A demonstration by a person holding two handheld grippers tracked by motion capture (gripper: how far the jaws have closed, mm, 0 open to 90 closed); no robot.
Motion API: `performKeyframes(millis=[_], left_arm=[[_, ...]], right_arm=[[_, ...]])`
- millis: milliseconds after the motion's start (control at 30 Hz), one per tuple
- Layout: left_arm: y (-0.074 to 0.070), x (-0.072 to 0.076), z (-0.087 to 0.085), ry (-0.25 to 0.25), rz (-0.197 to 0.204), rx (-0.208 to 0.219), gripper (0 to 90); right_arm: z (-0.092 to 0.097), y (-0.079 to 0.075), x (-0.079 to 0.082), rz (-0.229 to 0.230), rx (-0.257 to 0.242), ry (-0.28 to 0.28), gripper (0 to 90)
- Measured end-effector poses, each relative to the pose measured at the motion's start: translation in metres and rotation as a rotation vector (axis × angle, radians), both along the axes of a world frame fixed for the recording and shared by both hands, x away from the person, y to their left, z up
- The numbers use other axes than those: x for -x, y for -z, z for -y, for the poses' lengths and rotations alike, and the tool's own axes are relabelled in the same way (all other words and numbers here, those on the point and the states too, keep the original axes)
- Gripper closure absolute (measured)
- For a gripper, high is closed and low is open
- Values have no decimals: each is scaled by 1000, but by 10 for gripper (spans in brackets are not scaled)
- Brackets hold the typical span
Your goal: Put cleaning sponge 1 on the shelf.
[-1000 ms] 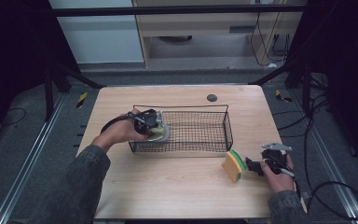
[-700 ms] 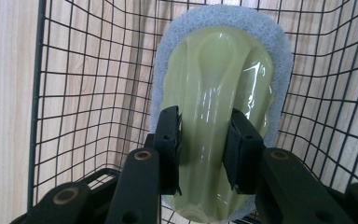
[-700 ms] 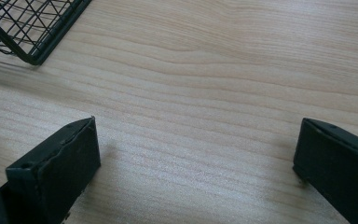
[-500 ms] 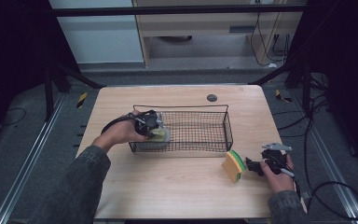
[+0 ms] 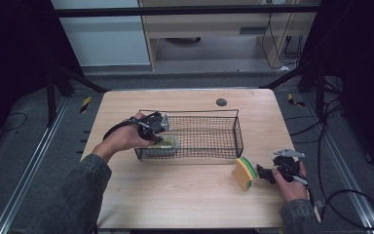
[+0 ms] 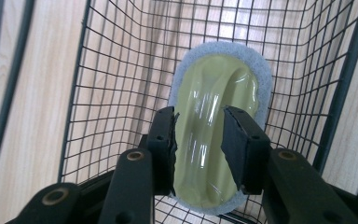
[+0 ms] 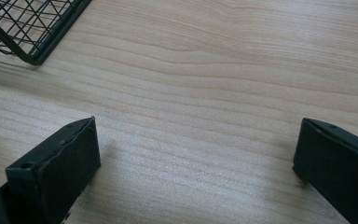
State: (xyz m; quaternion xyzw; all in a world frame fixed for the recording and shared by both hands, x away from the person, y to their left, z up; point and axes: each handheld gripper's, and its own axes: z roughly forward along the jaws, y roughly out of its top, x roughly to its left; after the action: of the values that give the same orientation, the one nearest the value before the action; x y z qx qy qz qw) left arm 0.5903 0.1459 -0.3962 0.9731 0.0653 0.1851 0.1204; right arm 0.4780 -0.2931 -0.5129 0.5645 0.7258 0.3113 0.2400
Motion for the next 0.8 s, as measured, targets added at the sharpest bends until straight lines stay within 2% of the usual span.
performKeyframes(millis=[100, 300, 400, 433, 467, 500, 533, 567, 633, 733, 767, 800], left_arm=[[-2, 1, 0, -5, 7, 9, 639], [-11, 2, -2, -32, 50, 45, 589], [-17, 5, -4, -66, 77, 83, 479], [-17, 5, -4, -66, 77, 83, 416], [-22, 7, -5, -103, 105, 99, 334], [-22, 7, -5, -103, 105, 99, 261], [-24, 8, -6, -119, 117, 113, 261], [-28, 10, -8, -133, 130, 135, 173], [-35, 13, -14, -176, 154, 198, 105], [-42, 22, -23, -233, 168, 294, 59], [-42, 22, -23, -233, 168, 294, 50], [-46, 31, -32, -268, 170, 380, 44]], right_arm=[[0, 0, 0, 0, 0, 0, 6], [0, 0, 0, 0, -1, 0, 6], [0, 0, 0, 0, 0, -1, 6], [0, 0, 0, 0, 0, -1, 6], [0, 0, 0, 0, 0, -1, 6], [0, 0, 0, 0, 0, -1, 6], [0, 0, 0, 0, 0, -1, 6], [0, 0, 0, 0, 0, 0, 6], [0, 0, 0, 0, 0, 0, 6], [0, 0, 0, 0, 0, -1, 6], [0, 0, 0, 0, 0, -1, 6], [0, 0, 0, 2, 2, 1, 9]])
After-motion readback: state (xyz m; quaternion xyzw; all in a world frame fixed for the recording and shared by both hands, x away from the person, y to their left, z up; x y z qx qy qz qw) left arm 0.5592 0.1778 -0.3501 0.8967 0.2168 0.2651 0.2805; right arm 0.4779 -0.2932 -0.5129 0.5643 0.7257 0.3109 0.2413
